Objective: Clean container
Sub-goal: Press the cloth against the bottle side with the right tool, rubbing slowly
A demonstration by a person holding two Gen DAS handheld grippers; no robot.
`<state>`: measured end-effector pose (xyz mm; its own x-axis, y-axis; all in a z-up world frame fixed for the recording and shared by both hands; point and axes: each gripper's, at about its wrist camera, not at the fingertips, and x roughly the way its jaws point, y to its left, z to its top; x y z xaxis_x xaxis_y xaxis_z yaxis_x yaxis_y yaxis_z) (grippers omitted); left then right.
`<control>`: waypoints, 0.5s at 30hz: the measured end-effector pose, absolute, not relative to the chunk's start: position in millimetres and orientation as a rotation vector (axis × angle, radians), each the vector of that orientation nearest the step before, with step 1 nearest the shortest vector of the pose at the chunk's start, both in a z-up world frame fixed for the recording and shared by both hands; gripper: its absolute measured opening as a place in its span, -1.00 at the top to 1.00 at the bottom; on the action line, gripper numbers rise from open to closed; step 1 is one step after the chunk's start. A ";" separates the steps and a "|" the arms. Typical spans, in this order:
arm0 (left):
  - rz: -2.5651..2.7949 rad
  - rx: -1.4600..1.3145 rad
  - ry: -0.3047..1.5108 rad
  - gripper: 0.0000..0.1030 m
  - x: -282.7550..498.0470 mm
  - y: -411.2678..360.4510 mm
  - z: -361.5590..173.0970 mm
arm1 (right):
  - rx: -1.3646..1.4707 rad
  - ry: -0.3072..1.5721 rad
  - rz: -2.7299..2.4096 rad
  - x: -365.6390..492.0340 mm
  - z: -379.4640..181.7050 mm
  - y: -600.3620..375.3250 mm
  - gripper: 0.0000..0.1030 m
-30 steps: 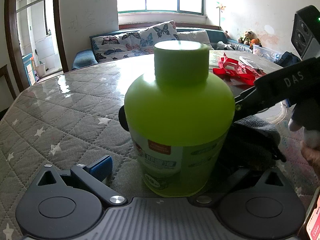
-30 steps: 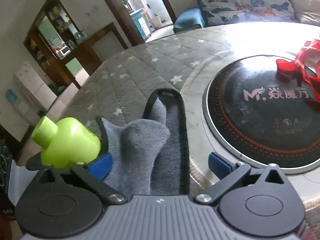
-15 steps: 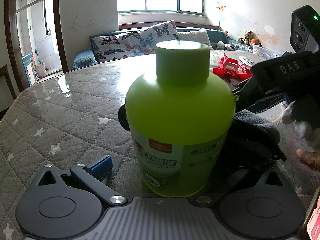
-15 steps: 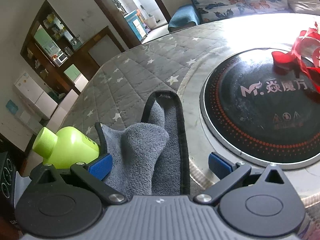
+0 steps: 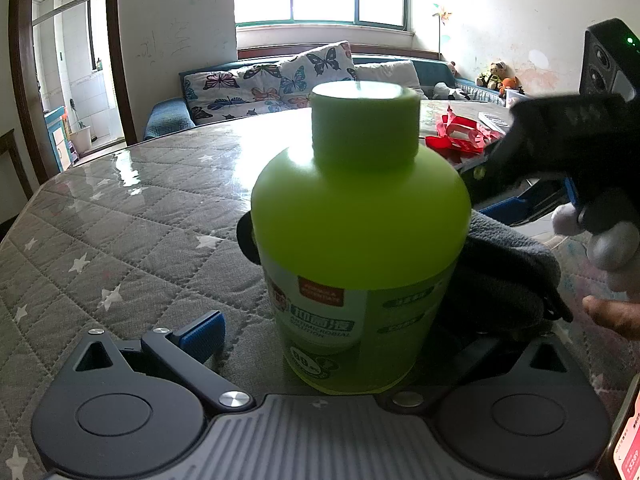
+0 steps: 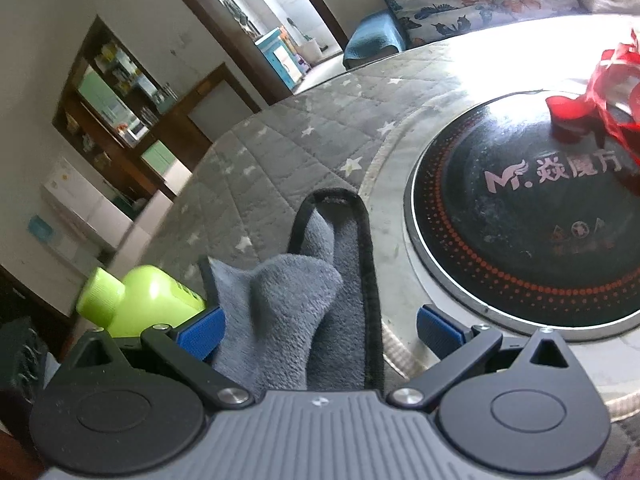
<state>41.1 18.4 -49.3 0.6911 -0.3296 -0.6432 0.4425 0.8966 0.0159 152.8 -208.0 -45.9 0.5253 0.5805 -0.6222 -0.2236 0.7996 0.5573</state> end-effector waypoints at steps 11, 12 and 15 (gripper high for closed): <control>-0.434 0.175 0.683 -1.00 40.0 17.4 -49.6 | 0.561 0.898 0.613 168.9 -49.5 -218.6 -0.78; -0.434 0.175 0.683 -1.00 40.0 17.4 -49.6 | 0.567 0.901 0.620 170.1 -51.0 -218.4 -0.73; -0.434 0.175 0.683 -1.00 39.9 17.3 -49.6 | 0.583 0.912 0.640 173.9 -55.3 -217.8 -0.61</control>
